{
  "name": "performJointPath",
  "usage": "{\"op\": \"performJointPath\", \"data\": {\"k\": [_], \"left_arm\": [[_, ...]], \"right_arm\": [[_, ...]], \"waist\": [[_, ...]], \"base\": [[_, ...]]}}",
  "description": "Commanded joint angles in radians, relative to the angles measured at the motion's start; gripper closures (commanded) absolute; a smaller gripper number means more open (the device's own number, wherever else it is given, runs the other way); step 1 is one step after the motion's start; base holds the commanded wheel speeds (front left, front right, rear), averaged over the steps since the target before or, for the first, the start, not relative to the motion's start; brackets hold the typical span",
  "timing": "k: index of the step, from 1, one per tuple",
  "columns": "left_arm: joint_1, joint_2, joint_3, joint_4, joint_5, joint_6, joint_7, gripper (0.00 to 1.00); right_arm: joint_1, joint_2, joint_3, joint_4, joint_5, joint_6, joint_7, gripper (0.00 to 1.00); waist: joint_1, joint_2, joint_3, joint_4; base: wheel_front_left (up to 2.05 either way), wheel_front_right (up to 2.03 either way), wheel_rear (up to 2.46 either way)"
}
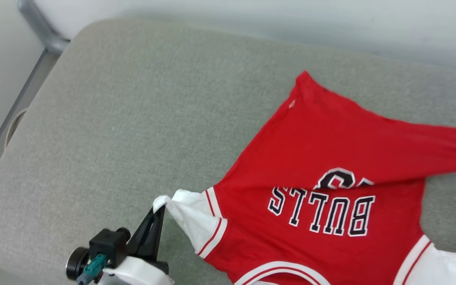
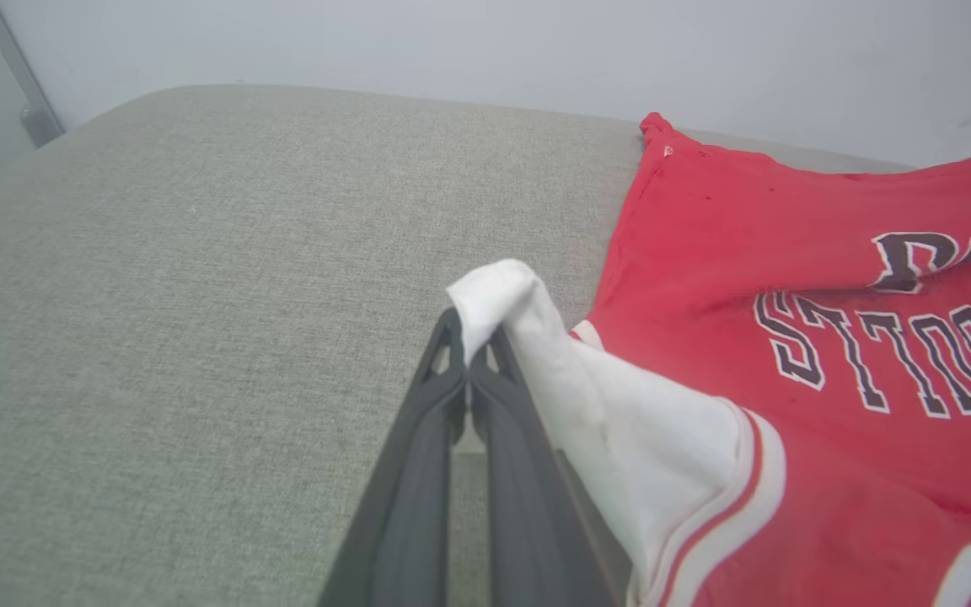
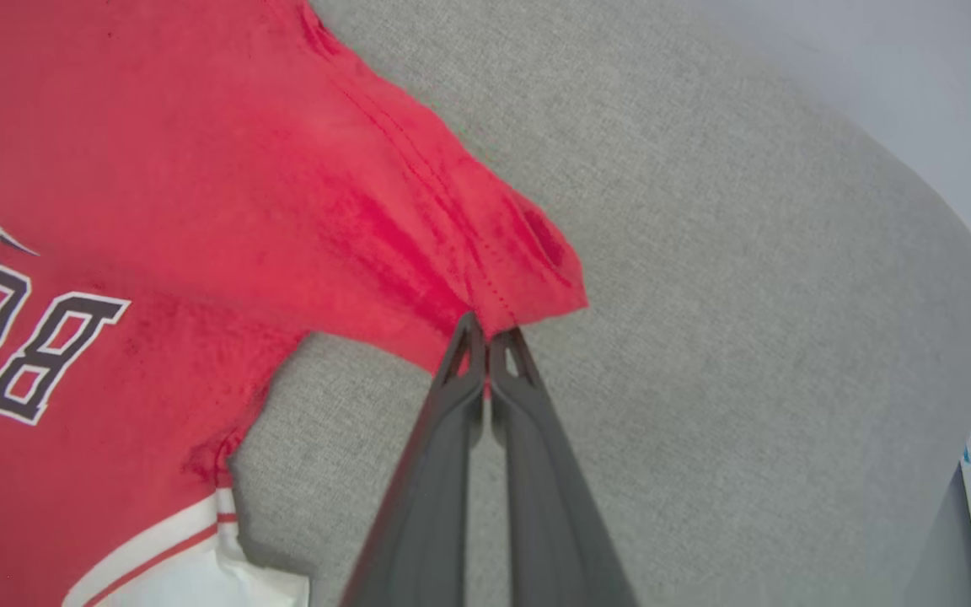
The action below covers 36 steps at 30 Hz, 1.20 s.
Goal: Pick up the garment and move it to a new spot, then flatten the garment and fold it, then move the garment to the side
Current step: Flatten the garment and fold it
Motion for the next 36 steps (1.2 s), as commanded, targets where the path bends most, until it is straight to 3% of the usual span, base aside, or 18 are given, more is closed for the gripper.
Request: {"op": "performJointPath", "data": {"k": [1, 5, 11, 23, 29, 30, 31, 36], "left_arm": [[0.021, 0.008, 0.007, -0.010, -0.007, 0.007, 0.004, 1.00], [0.064, 0.021, 0.022, -0.032, -0.017, 0.024, 0.012, 1.00], [0.100, 0.037, 0.030, -0.054, -0.027, 0.035, 0.023, 1.00], [0.107, 0.051, 0.025, -0.054, -0.033, 0.042, 0.032, 1.00], [0.111, 0.052, 0.023, -0.049, -0.039, 0.046, 0.030, 1.00], [0.113, 0.053, 0.024, -0.049, -0.040, 0.048, 0.029, 1.00], [0.115, 0.054, 0.025, -0.049, -0.041, 0.050, 0.028, 1.00], [0.126, 0.057, 0.024, -0.057, -0.041, 0.054, 0.025, 1.00]], "right_arm": [[0.059, -0.013, -0.013, -0.020, 0.013, -0.001, -0.005, 1.00], [0.204, -0.021, -0.072, -0.076, 0.033, -0.001, -0.010, 1.00], [0.426, 0.019, -0.176, -0.128, 0.035, -0.001, -0.009, 1.00], [0.789, 0.190, -0.285, -0.149, -0.018, -0.001, 0.017, 1.00], [0.850, 0.250, -0.313, -0.146, -0.051, -0.002, 0.002, 1.00], [0.842, 0.260, -0.326, -0.150, -0.056, -0.002, -0.011, 0.60], [0.827, 0.274, -0.348, -0.156, -0.057, -0.002, -0.028, 0.00], [0.768, 0.306, -0.431, -0.222, -0.075, -0.001, -0.104, 0.00]], "waist": [[0.0001, -0.0001, -0.039, -0.028], [0.0001, -0.0001, -0.068, -0.054], [0.0001, -0.0001, -0.095, -0.082], [0.0001, -0.0001, -0.117, -0.098], [0.0001, -0.0001, -0.121, -0.104], [0.0001, -0.0001, -0.122, -0.107], [0.0001, -0.0001, -0.123, -0.109], [0.0001, -0.0001, -0.131, -0.115]], "base": [[0.00, 0.00, 0.00], [0.00, 0.00, 0.00], [0.00, 0.00, 0.00], [0.00, 0.00, 0.00], [0.00, 0.00, 0.00], [0.00, 0.00, 0.00], [0.00, 0.00, 0.00], [0.00, 0.00, 0.00]]}}
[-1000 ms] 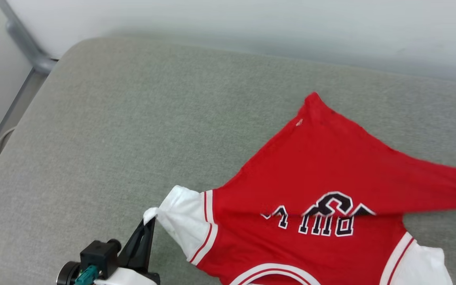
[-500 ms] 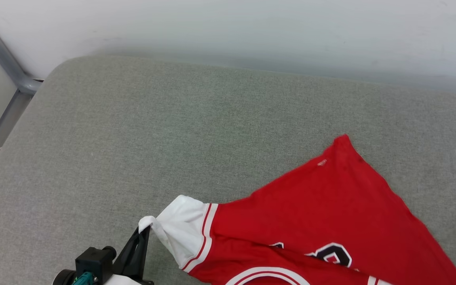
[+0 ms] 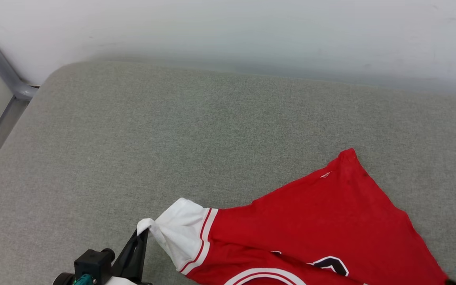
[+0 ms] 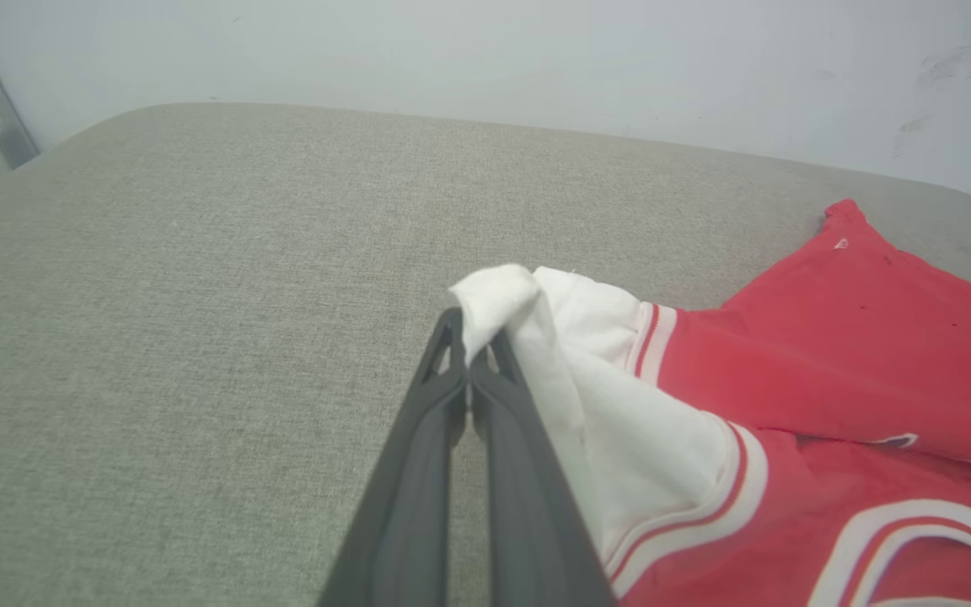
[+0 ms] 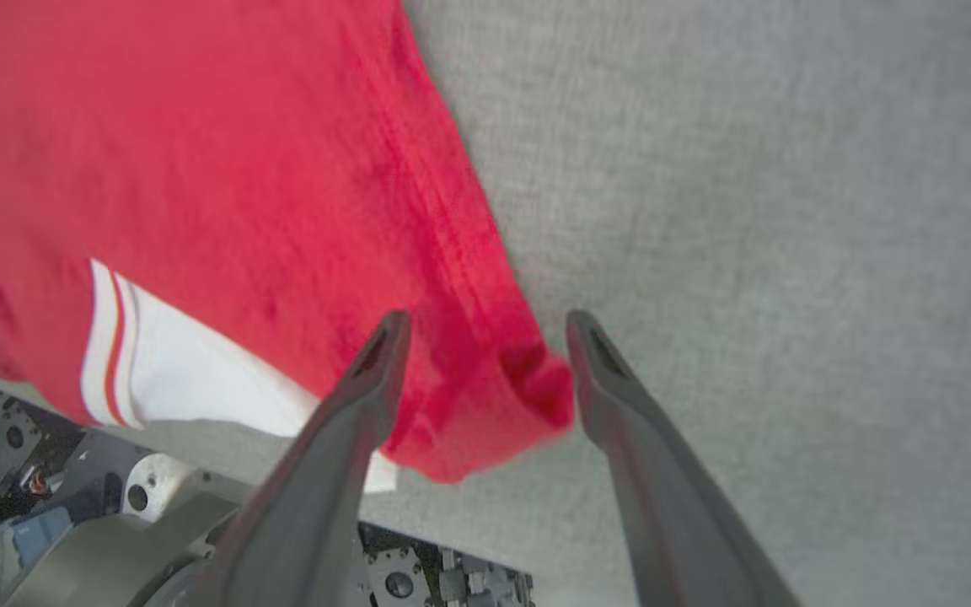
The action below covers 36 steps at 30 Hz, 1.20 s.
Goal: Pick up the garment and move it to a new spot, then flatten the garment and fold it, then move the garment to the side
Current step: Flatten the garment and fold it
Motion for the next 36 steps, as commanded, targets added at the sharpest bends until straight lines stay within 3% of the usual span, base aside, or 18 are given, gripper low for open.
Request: {"op": "performJointPath", "data": {"k": [1, 5, 9, 16, 28, 36], "left_arm": [[0.011, 0.004, -0.002, -0.007, -0.001, 0.002, -0.005, 1.00], [0.011, 0.003, -0.006, -0.014, -0.001, 0.008, -0.005, 1.00], [0.008, 0.002, -0.011, -0.020, 0.000, 0.009, -0.002, 1.00], [-0.029, -0.016, -0.033, -0.024, 0.004, 0.002, -0.007, 1.00], [-0.112, -0.068, -0.070, 0.007, 0.012, -0.024, -0.039, 1.00], [-0.172, -0.111, -0.088, 0.034, 0.025, -0.045, -0.051, 1.00]], "right_arm": [[-0.033, 0.017, -0.037, -0.028, -0.007, -0.001, -0.038, 0.00], [-0.119, 0.022, -0.118, -0.099, -0.008, -0.001, -0.089, 0.00], [-0.192, 0.014, -0.131, -0.157, -0.016, -0.001, -0.089, 0.00], [-0.417, 0.003, -0.026, -0.205, -0.050, -0.001, -0.028, 0.00], [-0.775, -0.102, 0.312, 0.025, -0.064, -0.001, 0.256, 0.00], [-0.915, -0.086, 0.449, 0.196, -0.088, -0.001, 0.306, 0.00]], "waist": [[0.0000, -0.0001, -0.004, 0.001], [0.0000, -0.0001, -0.008, 0.007], [0.0000, -0.0001, -0.002, 0.016], [0.0000, -0.0001, 0.042, 0.052], [0.0000, -0.0001, 0.156, 0.129], [0.0000, -0.0001, 0.227, 0.171]], "base": [[0.00, 0.00, 0.00], [0.00, 0.00, 0.00], [0.00, 0.00, 0.00], [0.00, 0.00, 0.00], [0.00, 0.00, 0.00], [0.00, 0.00, 0.00]]}}
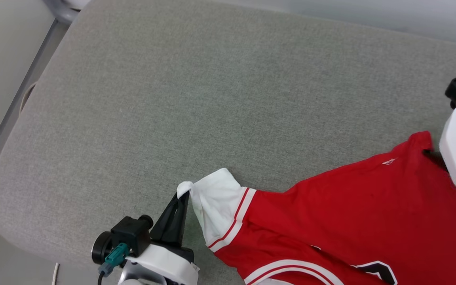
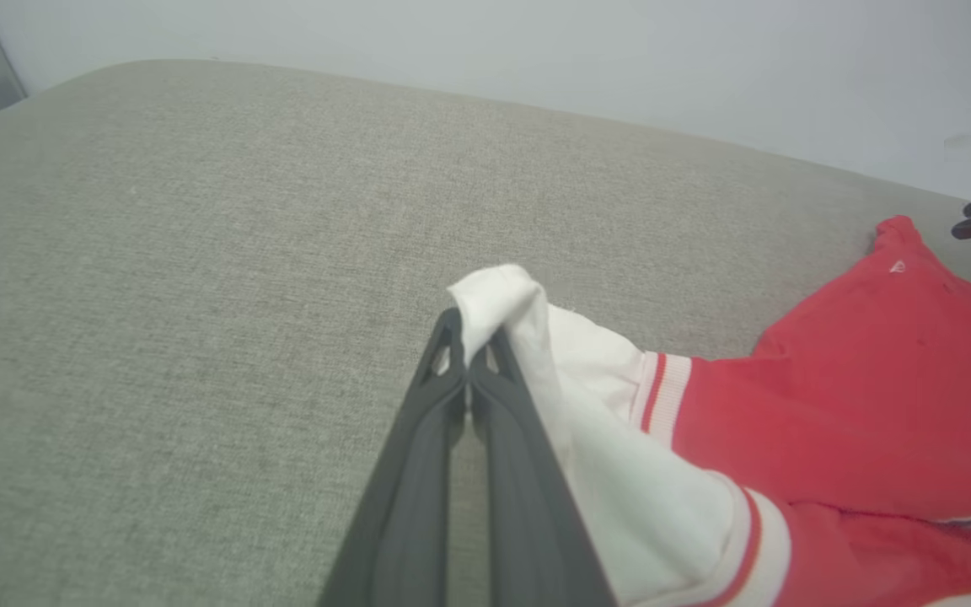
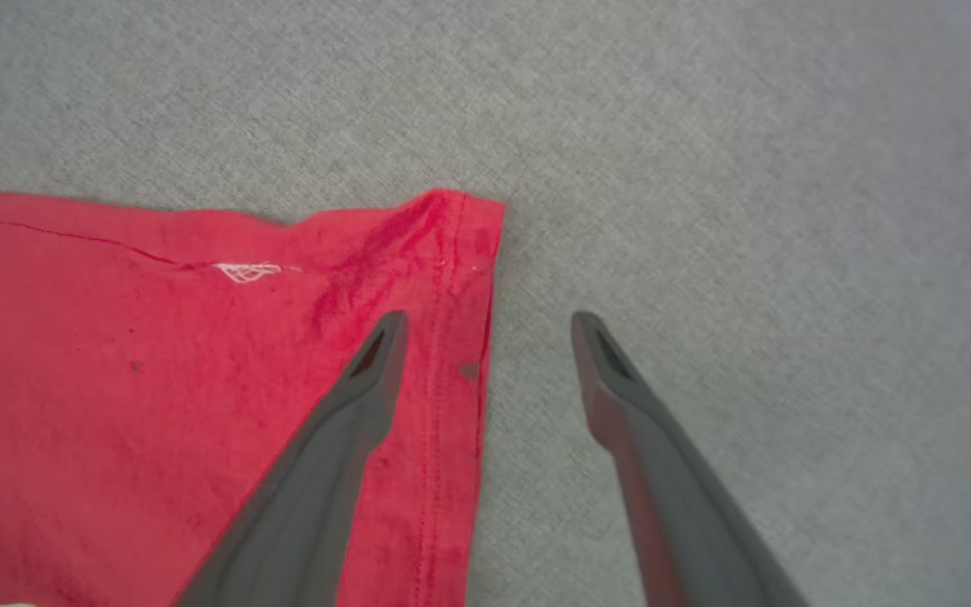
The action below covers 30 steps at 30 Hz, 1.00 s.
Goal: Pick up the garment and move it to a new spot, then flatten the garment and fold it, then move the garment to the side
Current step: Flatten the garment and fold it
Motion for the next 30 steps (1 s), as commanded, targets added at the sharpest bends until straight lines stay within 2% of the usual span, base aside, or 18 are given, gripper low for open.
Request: {"op": "performJointPath", "data": {"k": [1, 5, 14, 15, 23, 30], "left_arm": [[-0.019, -0.009, -0.001, 0.002, 0.007, -0.005, -0.004, 1.00], [-0.039, -0.025, -0.001, 0.014, 0.015, -0.014, -0.007, 1.00], [-0.053, -0.051, 0.022, 0.028, 0.033, -0.033, -0.009, 1.00], [-0.051, -0.053, 0.026, 0.029, 0.035, -0.034, -0.009, 1.00], [-0.031, -0.049, 0.058, 0.041, 0.056, -0.043, -0.009, 1.00], [0.003, -0.020, 0.091, 0.020, 0.071, -0.034, -0.009, 1.00]], "right_arm": [[-0.029, 0.004, 0.015, 0.017, -0.010, -0.001, -0.008, 0.00], [-0.059, 0.015, 0.071, 0.092, -0.017, -0.001, -0.029, 0.00], [-0.025, -0.013, 0.235, 0.209, 0.024, -0.001, -0.068, 0.00], [-0.027, -0.016, 0.250, 0.213, 0.027, -0.001, -0.076, 1.00], [-0.103, 0.000, 0.261, 0.224, 0.080, -0.001, -0.225, 1.00], [-0.098, 0.019, 0.277, 0.196, 0.114, -0.001, -0.418, 1.00]], "waist": [[-0.0002, 0.0000, 0.022, 0.018], [-0.0002, 0.0000, 0.047, 0.030], [-0.0002, 0.0000, 0.066, 0.048], [-0.0002, 0.0000, 0.065, 0.045], [-0.0002, 0.0000, 0.004, 0.006], [-0.0002, 0.0000, -0.089, -0.053]], "base": [[0.00, 0.00, 0.00], [0.00, 0.00, 0.00], [0.00, 0.00, 0.00], [0.00, 0.00, 0.00], [0.00, 0.00, 0.00], [0.00, 0.00, 0.00]]}}
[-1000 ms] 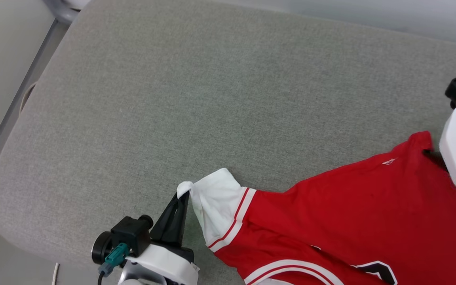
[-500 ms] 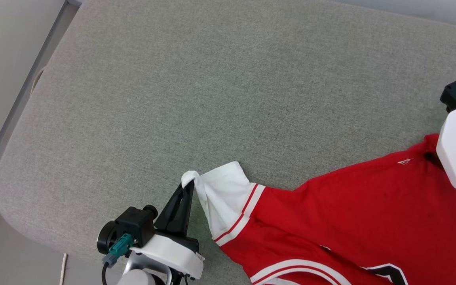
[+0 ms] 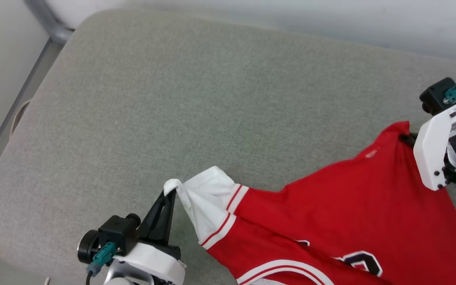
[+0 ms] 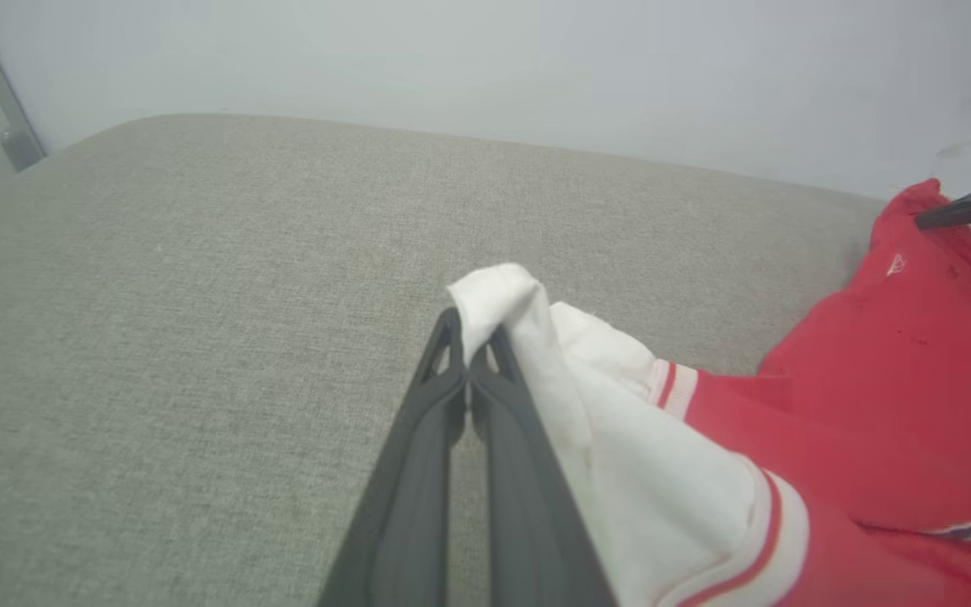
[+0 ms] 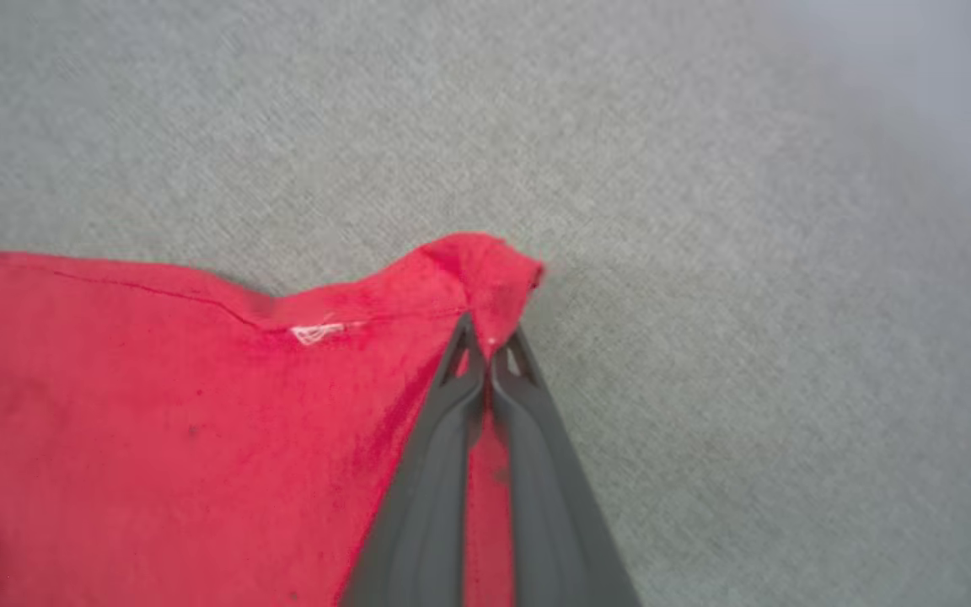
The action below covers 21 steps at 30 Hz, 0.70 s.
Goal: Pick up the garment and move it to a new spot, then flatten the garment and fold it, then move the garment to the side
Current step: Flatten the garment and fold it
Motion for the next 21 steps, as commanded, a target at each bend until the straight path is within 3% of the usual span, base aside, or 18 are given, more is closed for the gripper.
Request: {"op": "performJointPath", "data": {"k": [1, 9, 14, 21], "left_arm": [[0.011, 0.010, 0.006, -0.013, 0.008, 0.004, -0.005, 1.00], [-0.041, 0.075, 0.021, -0.081, 0.037, 0.005, 0.015, 1.00], [-0.114, 0.109, 0.049, -0.153, 0.044, 0.019, 0.044, 1.00], [-0.283, 0.129, 0.051, -0.235, 0.045, 0.001, 0.115, 1.00]], "right_arm": [[0.016, 0.008, -0.011, -0.007, 0.016, -0.001, -0.048, 1.00], [0.072, 0.025, -0.112, -0.043, 0.038, -0.001, -0.253, 1.00], [0.095, 0.045, -0.182, -0.097, 0.017, -0.001, -0.316, 1.00], [0.081, 0.102, -0.317, -0.191, -0.028, -0.001, -0.351, 1.00]], "waist": [[-0.0001, -0.0001, -0.048, -0.036], [-0.0001, -0.0001, -0.133, -0.087], [-0.0001, -0.0001, -0.168, -0.121], [-0.0001, -0.0001, -0.176, -0.160]], "base": [[0.00, 0.00, 0.00], [0.00, 0.00, 0.00], [0.00, 0.00, 0.00], [0.00, 0.00, 0.00]]}}
